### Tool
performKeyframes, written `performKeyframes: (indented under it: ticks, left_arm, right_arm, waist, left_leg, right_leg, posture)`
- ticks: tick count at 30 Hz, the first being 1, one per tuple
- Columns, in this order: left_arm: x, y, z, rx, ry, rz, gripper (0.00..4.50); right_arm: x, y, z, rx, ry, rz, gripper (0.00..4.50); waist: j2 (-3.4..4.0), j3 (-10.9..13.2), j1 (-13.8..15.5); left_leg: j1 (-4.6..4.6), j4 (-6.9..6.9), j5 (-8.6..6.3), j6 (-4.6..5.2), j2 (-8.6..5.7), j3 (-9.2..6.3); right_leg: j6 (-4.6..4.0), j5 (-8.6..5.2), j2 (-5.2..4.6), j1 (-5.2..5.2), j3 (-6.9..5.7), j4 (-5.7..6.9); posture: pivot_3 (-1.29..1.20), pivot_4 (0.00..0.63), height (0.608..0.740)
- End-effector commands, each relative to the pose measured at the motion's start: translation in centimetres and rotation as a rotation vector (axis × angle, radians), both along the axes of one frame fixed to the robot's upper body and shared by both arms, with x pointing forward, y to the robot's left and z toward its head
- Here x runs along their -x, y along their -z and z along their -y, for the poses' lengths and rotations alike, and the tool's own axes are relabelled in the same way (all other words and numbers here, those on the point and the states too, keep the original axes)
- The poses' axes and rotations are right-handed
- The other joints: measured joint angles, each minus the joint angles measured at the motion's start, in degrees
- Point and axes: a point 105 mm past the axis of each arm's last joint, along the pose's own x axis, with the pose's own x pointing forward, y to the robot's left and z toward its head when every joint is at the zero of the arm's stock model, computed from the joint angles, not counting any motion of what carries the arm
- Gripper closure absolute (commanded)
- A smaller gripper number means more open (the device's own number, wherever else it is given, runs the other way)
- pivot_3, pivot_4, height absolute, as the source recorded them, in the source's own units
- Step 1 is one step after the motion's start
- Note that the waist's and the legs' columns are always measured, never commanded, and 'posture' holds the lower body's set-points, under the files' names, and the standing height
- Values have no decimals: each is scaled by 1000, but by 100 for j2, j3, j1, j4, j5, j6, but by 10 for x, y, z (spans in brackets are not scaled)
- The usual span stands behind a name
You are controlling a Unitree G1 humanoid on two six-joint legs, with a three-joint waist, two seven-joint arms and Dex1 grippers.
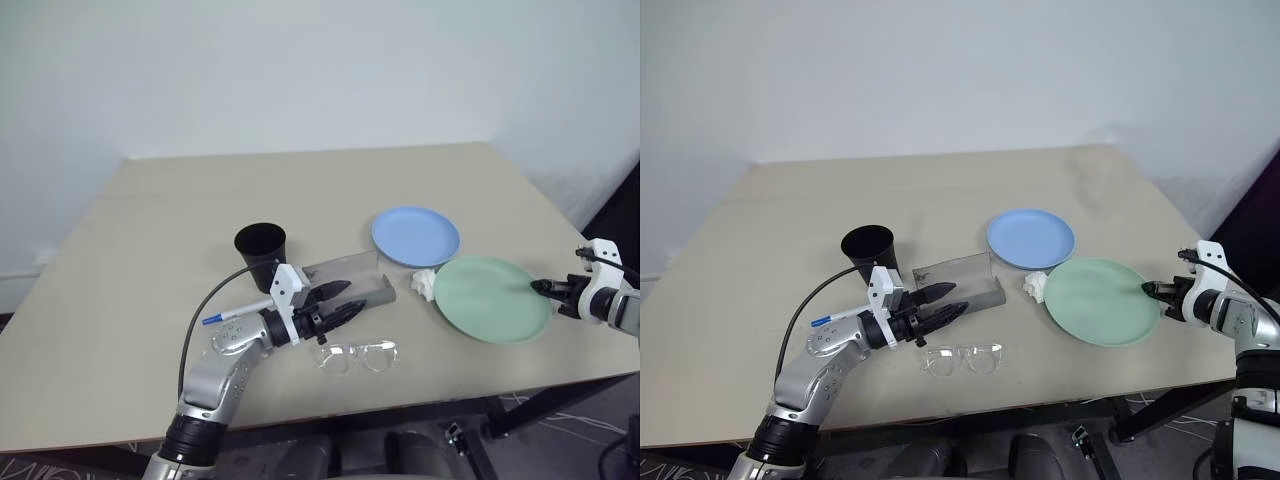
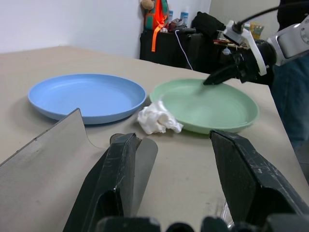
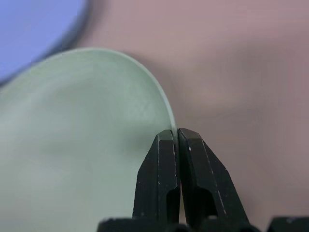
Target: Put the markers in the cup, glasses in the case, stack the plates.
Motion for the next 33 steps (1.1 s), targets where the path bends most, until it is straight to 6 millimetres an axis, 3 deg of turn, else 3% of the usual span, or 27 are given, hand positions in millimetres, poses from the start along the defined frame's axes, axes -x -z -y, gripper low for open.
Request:
performKeyframes:
  ticks: [1, 8, 20, 27, 33]
  left_arm:
    - [-1, -15, 3, 8, 16, 60, 1966]
    - [-1, -15, 3, 7, 16, 61, 1966]
    - [-5, -16, 6, 5, 22, 71, 1966]
    - [-5, -17, 7, 2, 18, 78, 1966]
    - [-5, -18, 3, -3, 0, 84, 1966]
  right_arm:
    - [-13, -38, -9, -125, -33, 144, 4469]
    - [-27, -50, -16, -152, -29, 191, 4469]
    - [-93, -65, -61, -44, 40, 219, 4469]
    - [-117, -64, -75, 49, 96, 246, 4469]
    - [-122, -63, -85, 71, 70, 259, 2547]
  waist:
    - [2, 0, 1]
    - [5, -1, 22]
    - [13, -3, -9]
    - [14, -3, -29]
    - [15, -4, -111]
  left_leg:
    - [0, -1, 0, 0, 0, 0]
    - [-3, -1, -8, 14, -7, 0]
    - [-4, -5, -10, 14, -10, 2]
    - [-4, -17, -16, 16, -19, -2]
    - [3, -46, -11, 28, -24, -5]
  right_leg:
    - [0, 0, 0, 0, 0, 0]
    - [0, 1, -5, -1, 3, -2]
    - [-14, 13, -4, -9, 7, -1]
    - [-43, 45, -4, -14, 14, -2]
    - [-52, 51, -3, -16, 18, -4]
  posture:
    - [0, 0, 740]
    - [0, 0, 740]
    - [0, 0, 740]
    - [0, 0, 740]
    - [0, 0, 740]
